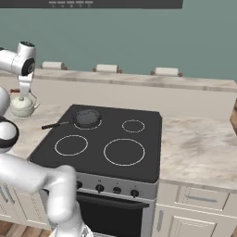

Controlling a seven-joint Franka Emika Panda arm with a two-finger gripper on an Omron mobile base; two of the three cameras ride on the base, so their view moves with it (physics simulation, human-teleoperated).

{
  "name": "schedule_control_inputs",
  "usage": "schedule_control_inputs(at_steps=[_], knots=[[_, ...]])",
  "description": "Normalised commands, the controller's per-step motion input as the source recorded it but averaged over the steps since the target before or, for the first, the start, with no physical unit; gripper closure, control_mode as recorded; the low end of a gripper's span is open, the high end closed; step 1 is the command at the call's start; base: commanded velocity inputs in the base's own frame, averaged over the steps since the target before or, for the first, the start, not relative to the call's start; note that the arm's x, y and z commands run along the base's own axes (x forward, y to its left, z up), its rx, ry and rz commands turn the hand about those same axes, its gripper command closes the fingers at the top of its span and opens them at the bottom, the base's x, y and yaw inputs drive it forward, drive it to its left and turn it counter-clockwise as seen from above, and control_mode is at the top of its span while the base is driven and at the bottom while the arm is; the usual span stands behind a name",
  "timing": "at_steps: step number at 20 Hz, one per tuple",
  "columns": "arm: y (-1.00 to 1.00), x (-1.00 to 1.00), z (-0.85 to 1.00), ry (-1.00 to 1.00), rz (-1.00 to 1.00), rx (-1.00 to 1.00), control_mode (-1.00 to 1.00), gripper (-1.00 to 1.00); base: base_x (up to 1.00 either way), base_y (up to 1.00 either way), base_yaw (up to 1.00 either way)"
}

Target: Pick the kettle from the counter and place it on a stove burner. Then turn the burner on.

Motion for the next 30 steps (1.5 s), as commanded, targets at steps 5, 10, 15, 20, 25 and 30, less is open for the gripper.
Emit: schedule_control_inputs(at_steps=[5,10,15,20,25,30], knots=[[-0.80,-0.20,0.21,-0.21,-0.31,-0.01,-1.00,1.00,0.00,0.00,0.00],[-0.58,-0.17,0.30,-0.23,-0.32,-0.04,-1.00,1.00,0.00,0.00,0.00],[-0.61,-0.47,0.32,-0.11,-0.29,0.00,-1.00,1.00,0.00,0.00,0.00],[-0.52,-0.47,0.74,0.00,-0.22,0.02,-1.00,1.00,0.00,0.00,0.00],[-0.57,-0.55,0.67,0.00,-0.14,0.09,-1.00,1.00,0.00,0.00,0.00],[-0.62,-0.76,-0.26,0.00,-0.04,0.06,-1.00,1.00,0.00,0.00,0.00]])
